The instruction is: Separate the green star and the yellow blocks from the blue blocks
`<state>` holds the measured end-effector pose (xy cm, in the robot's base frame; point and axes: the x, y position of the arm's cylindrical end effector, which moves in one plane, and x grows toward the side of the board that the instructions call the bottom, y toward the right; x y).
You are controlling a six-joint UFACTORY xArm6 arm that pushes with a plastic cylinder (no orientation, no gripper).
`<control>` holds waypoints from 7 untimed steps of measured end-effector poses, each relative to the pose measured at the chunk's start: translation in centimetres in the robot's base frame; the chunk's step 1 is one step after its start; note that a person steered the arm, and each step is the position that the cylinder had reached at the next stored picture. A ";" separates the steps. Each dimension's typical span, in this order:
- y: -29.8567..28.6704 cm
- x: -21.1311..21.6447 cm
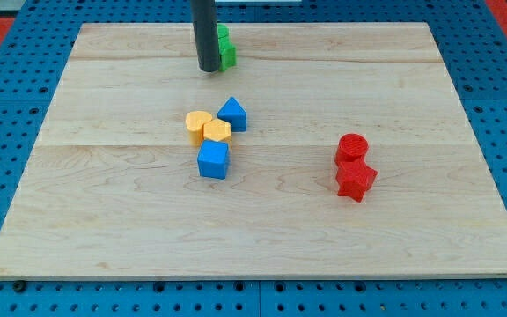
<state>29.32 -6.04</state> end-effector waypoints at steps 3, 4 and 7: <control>-10.4 8.2; -8.2 17.5; 3.9 25.5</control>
<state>54.84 -2.17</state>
